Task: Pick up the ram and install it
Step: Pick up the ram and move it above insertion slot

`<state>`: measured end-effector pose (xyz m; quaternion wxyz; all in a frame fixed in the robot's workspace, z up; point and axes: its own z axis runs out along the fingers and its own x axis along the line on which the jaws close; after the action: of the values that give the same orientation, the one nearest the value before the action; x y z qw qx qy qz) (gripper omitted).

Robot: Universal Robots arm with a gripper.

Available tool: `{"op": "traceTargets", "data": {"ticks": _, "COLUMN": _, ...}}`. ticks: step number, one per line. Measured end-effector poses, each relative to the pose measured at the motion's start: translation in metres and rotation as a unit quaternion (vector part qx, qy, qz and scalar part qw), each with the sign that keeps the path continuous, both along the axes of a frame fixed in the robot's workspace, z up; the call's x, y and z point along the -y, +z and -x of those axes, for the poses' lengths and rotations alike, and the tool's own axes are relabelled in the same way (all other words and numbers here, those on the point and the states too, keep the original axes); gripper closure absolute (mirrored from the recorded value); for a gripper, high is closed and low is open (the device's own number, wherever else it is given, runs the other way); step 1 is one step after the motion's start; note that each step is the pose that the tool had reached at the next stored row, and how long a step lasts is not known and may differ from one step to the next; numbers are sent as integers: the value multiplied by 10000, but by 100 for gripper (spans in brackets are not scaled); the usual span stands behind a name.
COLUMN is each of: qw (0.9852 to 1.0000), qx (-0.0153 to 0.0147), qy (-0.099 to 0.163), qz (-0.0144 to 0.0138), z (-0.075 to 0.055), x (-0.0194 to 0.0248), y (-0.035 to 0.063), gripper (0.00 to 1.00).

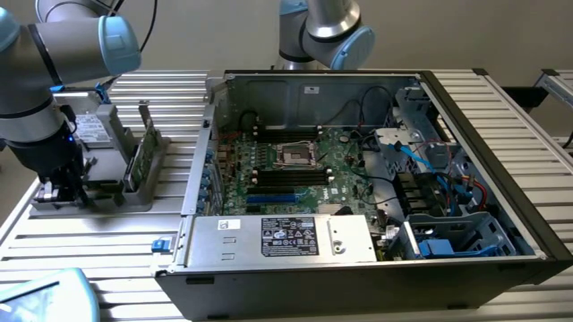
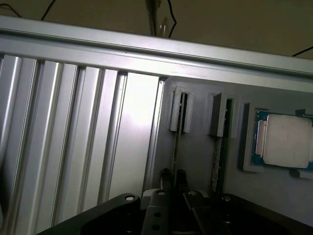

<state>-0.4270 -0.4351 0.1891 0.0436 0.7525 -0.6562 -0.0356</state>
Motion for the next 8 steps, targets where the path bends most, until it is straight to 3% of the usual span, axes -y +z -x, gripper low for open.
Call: {"op": "traceTargets", "data": {"ticks": 8, "qw": 10000, "qx": -1, "qy": 0, "qz": 0, "z": 0, "x": 0, "y": 3, "gripper": 86}}
